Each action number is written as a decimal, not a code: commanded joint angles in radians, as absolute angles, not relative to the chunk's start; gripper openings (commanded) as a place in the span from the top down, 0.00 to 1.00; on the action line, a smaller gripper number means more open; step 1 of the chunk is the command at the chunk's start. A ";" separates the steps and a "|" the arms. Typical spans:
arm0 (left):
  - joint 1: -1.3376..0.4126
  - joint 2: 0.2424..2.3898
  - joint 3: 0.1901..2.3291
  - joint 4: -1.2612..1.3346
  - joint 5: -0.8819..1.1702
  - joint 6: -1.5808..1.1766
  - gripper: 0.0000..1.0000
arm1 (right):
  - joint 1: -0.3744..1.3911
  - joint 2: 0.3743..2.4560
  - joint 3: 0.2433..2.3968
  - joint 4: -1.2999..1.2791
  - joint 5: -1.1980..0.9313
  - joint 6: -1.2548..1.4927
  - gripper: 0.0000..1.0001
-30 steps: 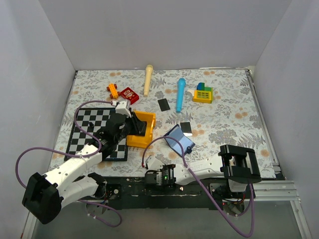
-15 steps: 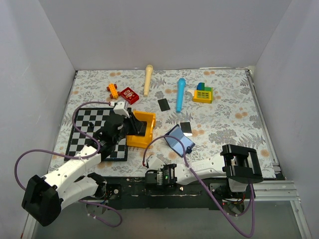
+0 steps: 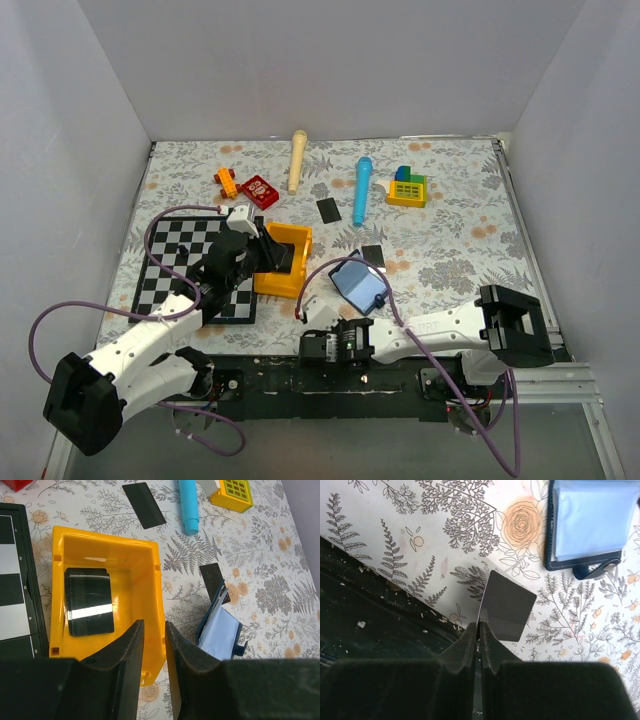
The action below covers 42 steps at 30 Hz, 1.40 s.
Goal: Put the credit cards into the card holder
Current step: Pick up the card holder from the corner of the board.
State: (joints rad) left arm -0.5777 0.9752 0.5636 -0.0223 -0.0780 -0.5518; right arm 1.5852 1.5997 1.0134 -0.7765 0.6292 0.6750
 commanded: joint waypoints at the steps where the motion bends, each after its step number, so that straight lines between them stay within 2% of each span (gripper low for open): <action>1: -0.569 0.957 0.557 -0.006 -0.072 -0.558 0.76 | 1.585 1.536 1.071 -0.842 0.684 0.698 0.99; 6: -0.569 0.974 0.571 -0.006 -0.067 -0.555 0.77 | 1.583 1.458 1.112 -0.919 0.773 0.704 0.99; 10: -0.569 0.995 0.598 -0.006 -0.060 -0.543 0.76 | 1.527 1.362 1.120 -0.928 0.767 0.718 0.99; 18: -0.569 1.078 0.676 0.031 0.000 -0.519 0.76 | 1.215 0.959 0.899 -0.685 0.573 0.756 0.99; 23: -0.569 1.124 0.735 0.069 0.148 -0.514 0.72 | 1.037 0.776 0.793 -0.583 0.398 0.729 0.99; 28: -0.569 1.158 0.759 0.201 0.429 -0.514 0.51 | 0.964 0.661 0.730 -0.410 0.110 0.675 0.99; 33: -0.569 1.106 0.716 0.356 0.700 -0.561 0.39 | 0.849 0.604 0.716 -0.302 -0.170 0.670 0.99; 38: -0.569 1.059 0.635 0.575 0.960 -0.676 0.37 | 0.761 0.603 0.713 -0.210 -0.392 0.676 0.99; 42: -0.580 1.037 0.612 0.563 1.031 -0.661 0.37 | 0.727 0.604 0.719 -0.166 -0.492 0.689 0.99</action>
